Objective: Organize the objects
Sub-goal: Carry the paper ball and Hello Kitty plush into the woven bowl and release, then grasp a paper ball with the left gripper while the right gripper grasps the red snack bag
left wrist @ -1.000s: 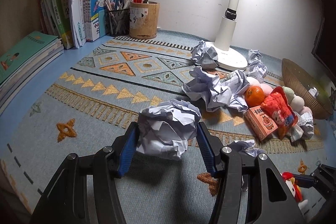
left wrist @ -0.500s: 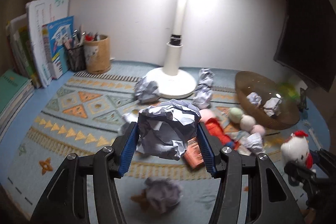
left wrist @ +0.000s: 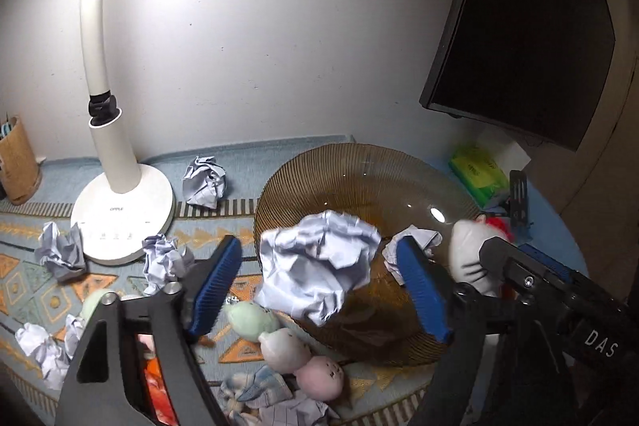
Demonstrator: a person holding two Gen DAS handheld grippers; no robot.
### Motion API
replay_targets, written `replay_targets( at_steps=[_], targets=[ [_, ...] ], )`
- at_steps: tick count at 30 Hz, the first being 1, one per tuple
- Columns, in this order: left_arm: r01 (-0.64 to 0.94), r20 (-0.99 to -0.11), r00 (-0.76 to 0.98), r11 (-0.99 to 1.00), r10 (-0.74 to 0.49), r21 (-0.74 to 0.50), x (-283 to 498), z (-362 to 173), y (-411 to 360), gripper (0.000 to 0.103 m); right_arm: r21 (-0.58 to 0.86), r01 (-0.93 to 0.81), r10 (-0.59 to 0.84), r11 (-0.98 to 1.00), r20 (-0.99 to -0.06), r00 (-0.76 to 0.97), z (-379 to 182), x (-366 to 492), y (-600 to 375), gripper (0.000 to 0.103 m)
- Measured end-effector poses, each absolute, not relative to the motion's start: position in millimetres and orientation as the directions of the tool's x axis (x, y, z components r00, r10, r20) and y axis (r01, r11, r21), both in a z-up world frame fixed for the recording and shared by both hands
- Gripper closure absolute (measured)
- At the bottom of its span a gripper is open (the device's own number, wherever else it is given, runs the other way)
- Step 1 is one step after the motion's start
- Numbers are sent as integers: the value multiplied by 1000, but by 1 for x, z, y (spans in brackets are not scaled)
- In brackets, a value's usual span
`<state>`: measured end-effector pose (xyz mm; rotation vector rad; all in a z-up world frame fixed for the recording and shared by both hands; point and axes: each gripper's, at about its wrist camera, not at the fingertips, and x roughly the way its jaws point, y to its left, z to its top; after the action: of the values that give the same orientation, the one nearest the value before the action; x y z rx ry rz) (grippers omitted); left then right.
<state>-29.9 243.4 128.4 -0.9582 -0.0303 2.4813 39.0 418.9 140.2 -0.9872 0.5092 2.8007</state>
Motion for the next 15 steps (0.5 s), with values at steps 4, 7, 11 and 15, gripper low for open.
replay_targets(
  at_steps=[4, 7, 11, 15],
  targets=[
    [-437, -623, -615, -866, 484, -242, -24, 128, 230, 15, 285, -216, -10, -934, -625, -780, 136, 53, 425, 30],
    [-443, -581, -650, -865, 490, -234, -4, 141, 210, 15, 286, -179, -39, -941, -619, -784, 136, 70, 413, 30],
    [-430, -517, -724, -885, 456, -178, 38, 161, 169, 15, 284, -88, -106, -955, -601, -792, 148, 96, 374, 30],
    [-382, -465, -782, -909, 415, -169, 76, 177, 113, 13, 287, -2, -171, -958, -578, -798, 156, 117, 331, 30]
  ],
)
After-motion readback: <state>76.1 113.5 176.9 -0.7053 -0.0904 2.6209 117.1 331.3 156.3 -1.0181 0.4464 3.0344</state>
